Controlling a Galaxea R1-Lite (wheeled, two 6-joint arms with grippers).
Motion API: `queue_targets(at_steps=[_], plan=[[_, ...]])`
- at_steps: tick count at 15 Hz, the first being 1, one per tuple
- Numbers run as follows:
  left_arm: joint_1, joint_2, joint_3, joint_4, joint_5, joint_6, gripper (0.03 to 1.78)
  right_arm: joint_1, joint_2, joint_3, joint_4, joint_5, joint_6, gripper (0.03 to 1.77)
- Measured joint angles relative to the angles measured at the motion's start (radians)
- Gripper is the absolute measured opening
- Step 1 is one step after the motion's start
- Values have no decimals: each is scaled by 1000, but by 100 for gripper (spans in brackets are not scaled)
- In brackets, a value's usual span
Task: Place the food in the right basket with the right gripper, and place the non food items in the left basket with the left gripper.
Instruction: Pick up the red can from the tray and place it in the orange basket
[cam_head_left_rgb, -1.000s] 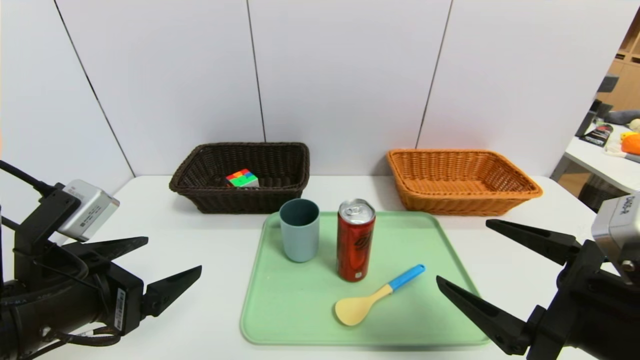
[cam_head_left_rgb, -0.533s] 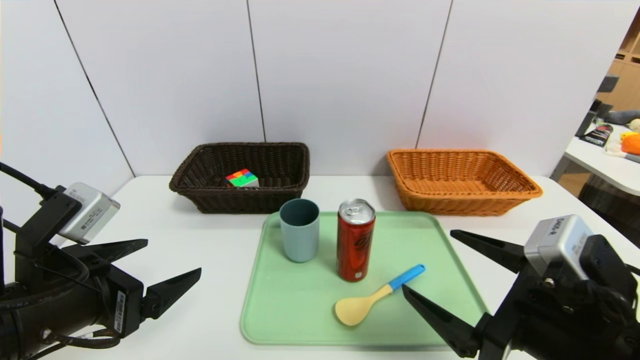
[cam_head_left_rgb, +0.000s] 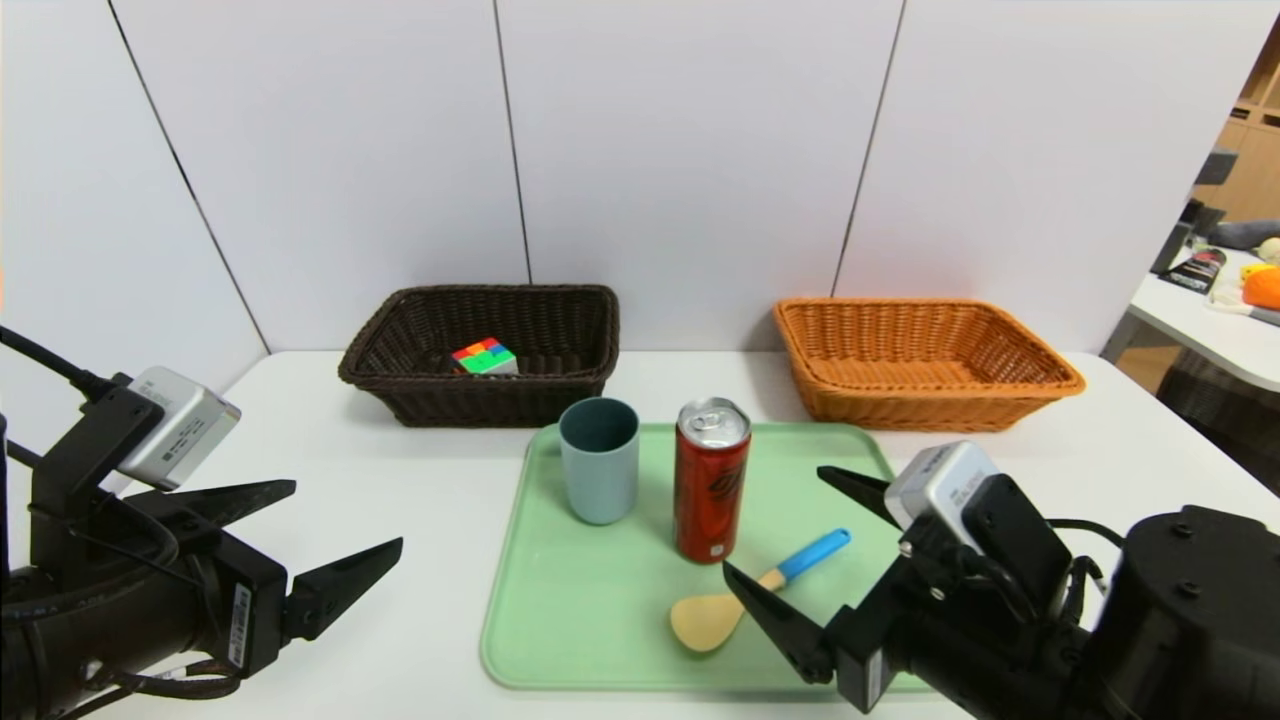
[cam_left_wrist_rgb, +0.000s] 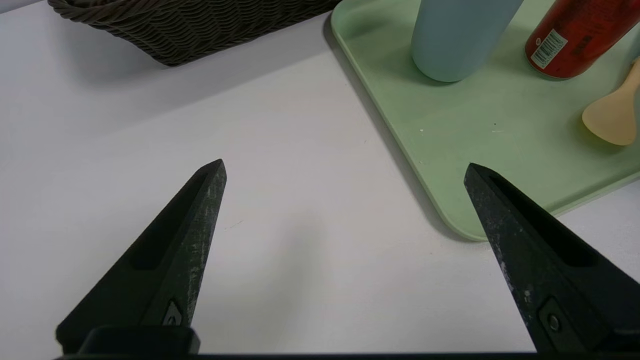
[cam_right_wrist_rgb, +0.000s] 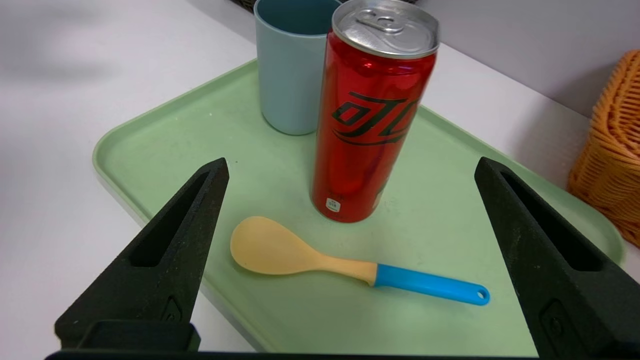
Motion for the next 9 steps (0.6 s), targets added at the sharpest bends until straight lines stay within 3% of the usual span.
queue_targets(at_steps=[5,9], plan=[[-1,-3,10,0,0,0,169,-48,182,-6,-203,52,-8,169],[-1,-9,24,0,1,0,169,-107,254,-41,-235,92,-33,169]])
